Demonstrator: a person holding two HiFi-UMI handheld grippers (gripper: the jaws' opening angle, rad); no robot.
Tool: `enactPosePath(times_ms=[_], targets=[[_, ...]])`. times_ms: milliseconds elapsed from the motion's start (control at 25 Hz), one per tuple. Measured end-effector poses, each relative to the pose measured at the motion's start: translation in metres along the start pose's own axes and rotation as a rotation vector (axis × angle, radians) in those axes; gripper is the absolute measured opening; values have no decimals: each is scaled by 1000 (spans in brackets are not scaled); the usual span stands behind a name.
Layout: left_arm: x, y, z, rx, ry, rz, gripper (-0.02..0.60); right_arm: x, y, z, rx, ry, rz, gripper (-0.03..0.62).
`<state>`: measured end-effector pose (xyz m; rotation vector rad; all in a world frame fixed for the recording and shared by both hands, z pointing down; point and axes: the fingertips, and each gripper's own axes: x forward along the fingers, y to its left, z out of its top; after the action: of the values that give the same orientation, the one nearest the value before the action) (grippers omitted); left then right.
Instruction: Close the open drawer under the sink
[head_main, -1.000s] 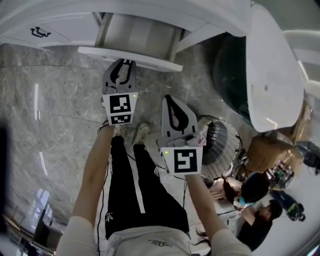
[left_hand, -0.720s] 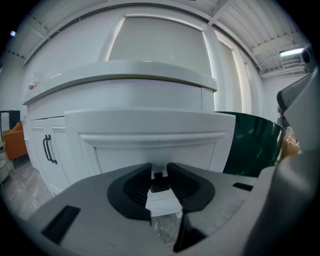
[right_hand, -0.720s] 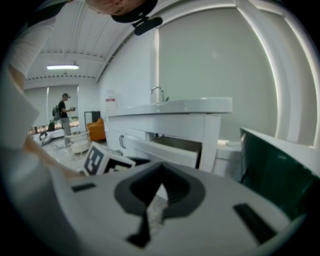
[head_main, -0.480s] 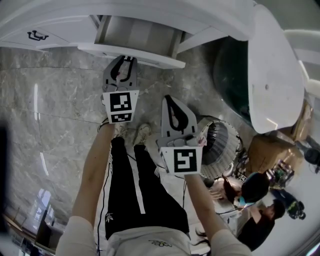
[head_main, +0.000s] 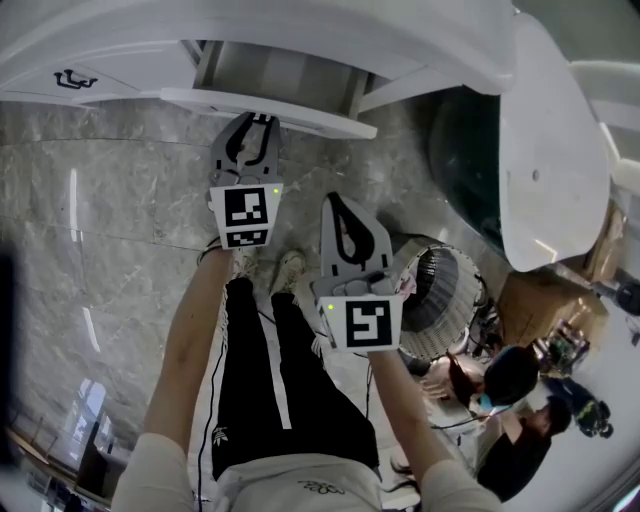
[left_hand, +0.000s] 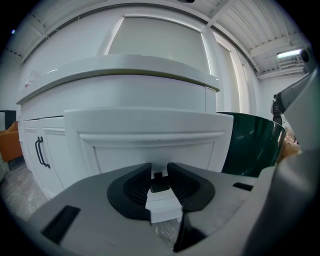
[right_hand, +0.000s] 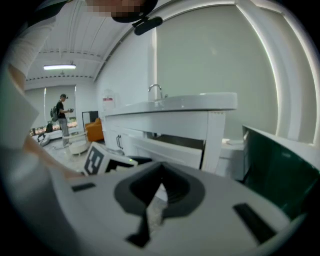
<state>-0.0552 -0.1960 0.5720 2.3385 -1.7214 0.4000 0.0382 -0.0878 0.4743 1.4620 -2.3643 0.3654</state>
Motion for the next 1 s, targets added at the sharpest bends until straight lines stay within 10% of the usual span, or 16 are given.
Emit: enactPosePath(times_ms=[1000], targets=[[40, 9, 18, -15, -14, 27, 121, 28, -32, -6, 41, 27, -43, 28]])
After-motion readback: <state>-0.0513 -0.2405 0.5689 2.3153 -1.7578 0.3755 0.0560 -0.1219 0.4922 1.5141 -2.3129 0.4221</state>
